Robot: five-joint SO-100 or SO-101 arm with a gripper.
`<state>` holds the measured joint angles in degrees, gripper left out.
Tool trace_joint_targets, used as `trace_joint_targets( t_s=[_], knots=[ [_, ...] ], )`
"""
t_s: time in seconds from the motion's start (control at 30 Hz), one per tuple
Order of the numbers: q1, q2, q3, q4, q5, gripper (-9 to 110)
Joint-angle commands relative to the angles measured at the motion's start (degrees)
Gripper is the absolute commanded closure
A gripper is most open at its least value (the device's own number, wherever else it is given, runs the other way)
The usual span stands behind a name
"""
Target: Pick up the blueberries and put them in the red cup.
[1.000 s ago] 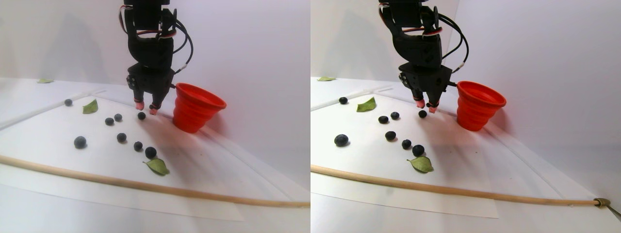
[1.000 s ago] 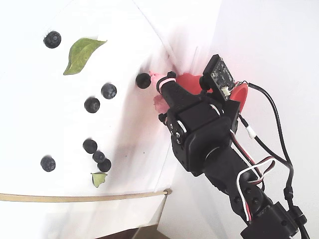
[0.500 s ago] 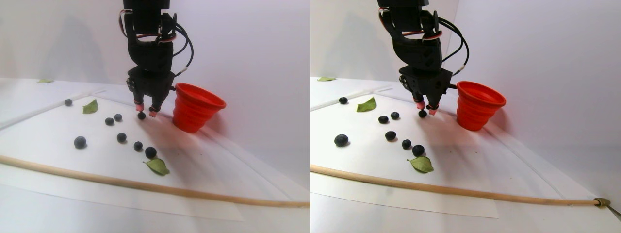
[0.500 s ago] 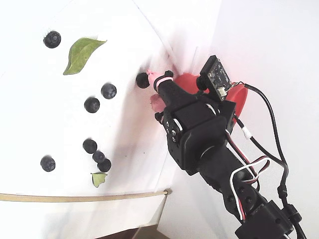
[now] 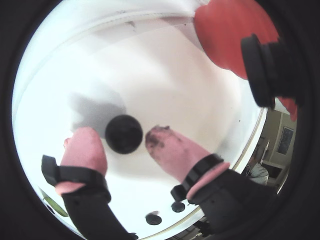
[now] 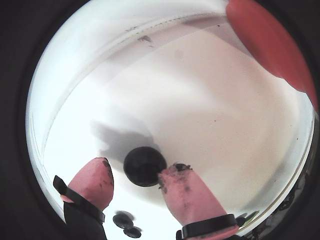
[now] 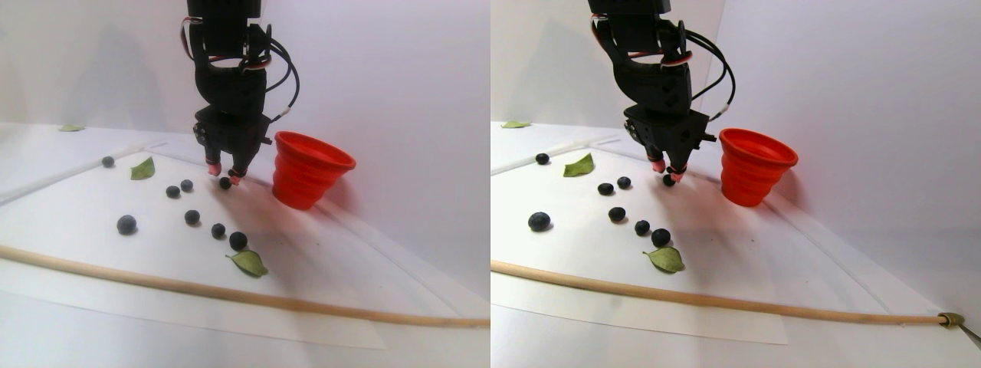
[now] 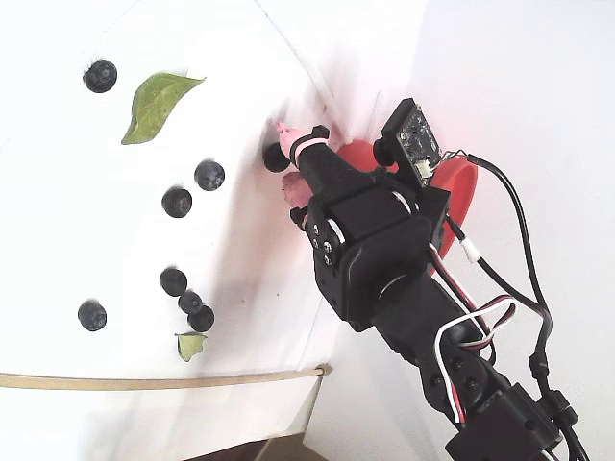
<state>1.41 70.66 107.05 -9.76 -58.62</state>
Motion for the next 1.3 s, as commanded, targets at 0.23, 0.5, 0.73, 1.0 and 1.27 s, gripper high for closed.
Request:
trace_joint_targets(
  t_s=[0.23, 0.5, 0.73, 1.0, 1.27],
  knots=[
    [1.05, -0.26, -3.25, -2.02, -0.35, 83],
    [1.85, -2.02, -4.75, -2.29, -0.79, 84],
    [1.67, -2.64, -5.01, -2.29, -0.62, 87],
    [1.41, -3.25, -4.57, -2.29, -0.62, 89],
    [0.62, -0.44, -3.69, -2.29, -1.41, 89]
  ],
)
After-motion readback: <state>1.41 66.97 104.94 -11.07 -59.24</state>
